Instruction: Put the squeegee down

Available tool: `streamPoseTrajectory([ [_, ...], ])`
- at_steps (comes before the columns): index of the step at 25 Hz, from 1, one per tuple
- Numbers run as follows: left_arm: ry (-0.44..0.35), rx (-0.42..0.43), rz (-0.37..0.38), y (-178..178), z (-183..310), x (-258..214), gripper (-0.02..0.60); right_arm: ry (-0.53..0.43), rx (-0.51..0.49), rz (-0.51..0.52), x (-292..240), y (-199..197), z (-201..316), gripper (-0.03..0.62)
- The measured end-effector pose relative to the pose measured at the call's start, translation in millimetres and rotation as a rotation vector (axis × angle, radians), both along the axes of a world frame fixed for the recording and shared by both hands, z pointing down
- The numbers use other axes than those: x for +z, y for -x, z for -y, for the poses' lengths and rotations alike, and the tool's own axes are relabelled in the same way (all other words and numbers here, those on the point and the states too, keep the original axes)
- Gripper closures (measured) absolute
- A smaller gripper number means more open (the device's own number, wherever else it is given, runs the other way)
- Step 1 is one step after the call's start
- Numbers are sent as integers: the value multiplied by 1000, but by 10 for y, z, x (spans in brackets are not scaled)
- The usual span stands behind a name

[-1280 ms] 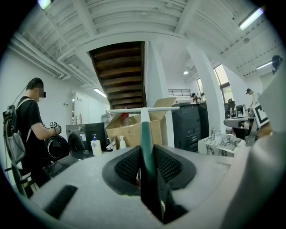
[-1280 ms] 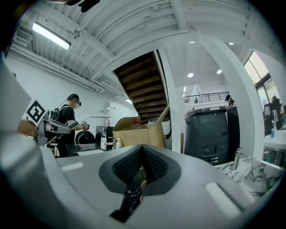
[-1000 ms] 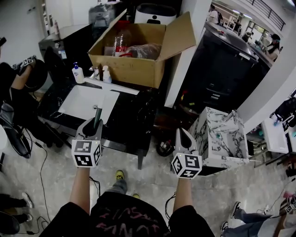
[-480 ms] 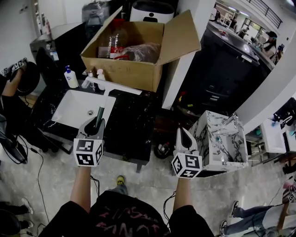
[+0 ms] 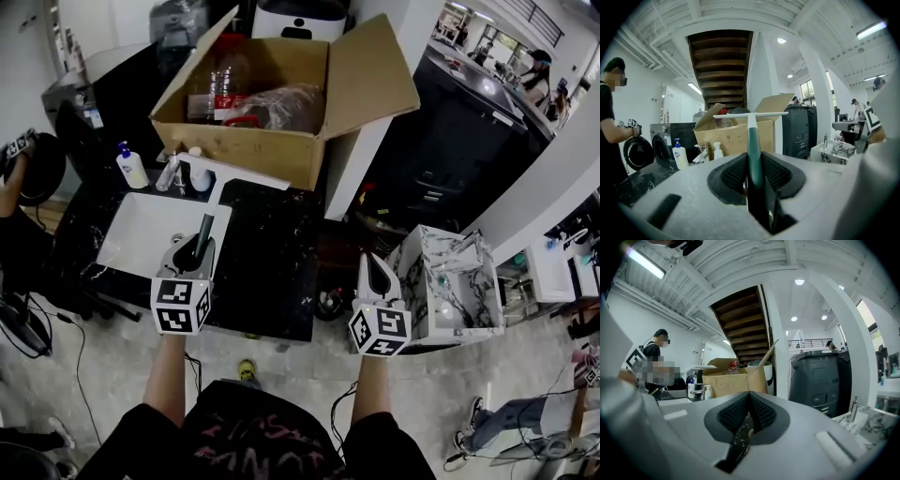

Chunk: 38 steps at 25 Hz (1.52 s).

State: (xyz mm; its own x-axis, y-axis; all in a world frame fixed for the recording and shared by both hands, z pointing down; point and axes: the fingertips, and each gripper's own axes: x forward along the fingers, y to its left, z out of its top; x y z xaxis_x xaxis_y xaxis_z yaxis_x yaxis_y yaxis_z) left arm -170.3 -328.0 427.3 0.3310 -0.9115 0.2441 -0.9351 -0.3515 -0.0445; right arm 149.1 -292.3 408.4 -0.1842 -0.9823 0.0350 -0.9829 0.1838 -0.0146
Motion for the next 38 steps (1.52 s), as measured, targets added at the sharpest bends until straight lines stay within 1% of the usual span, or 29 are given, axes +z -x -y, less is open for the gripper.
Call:
streamPoseTrajectory([
  [9,21,33,-27,172,340,99,480,3,42,-6,-39,222,282,582],
  [14,20,60,-30,202,434,134,479,8,61,-11,-5,294,355,582],
  [18,33,63,-33,234,472,199,480,13,67,-13,14,306,406,582],
  [28,49,34,-39,179,565,229,479,13,34,-7,4,246,586,582],
  [38,60,-4,-21,-92,593,211,479,20,-32,-4,46,52,794,582],
])
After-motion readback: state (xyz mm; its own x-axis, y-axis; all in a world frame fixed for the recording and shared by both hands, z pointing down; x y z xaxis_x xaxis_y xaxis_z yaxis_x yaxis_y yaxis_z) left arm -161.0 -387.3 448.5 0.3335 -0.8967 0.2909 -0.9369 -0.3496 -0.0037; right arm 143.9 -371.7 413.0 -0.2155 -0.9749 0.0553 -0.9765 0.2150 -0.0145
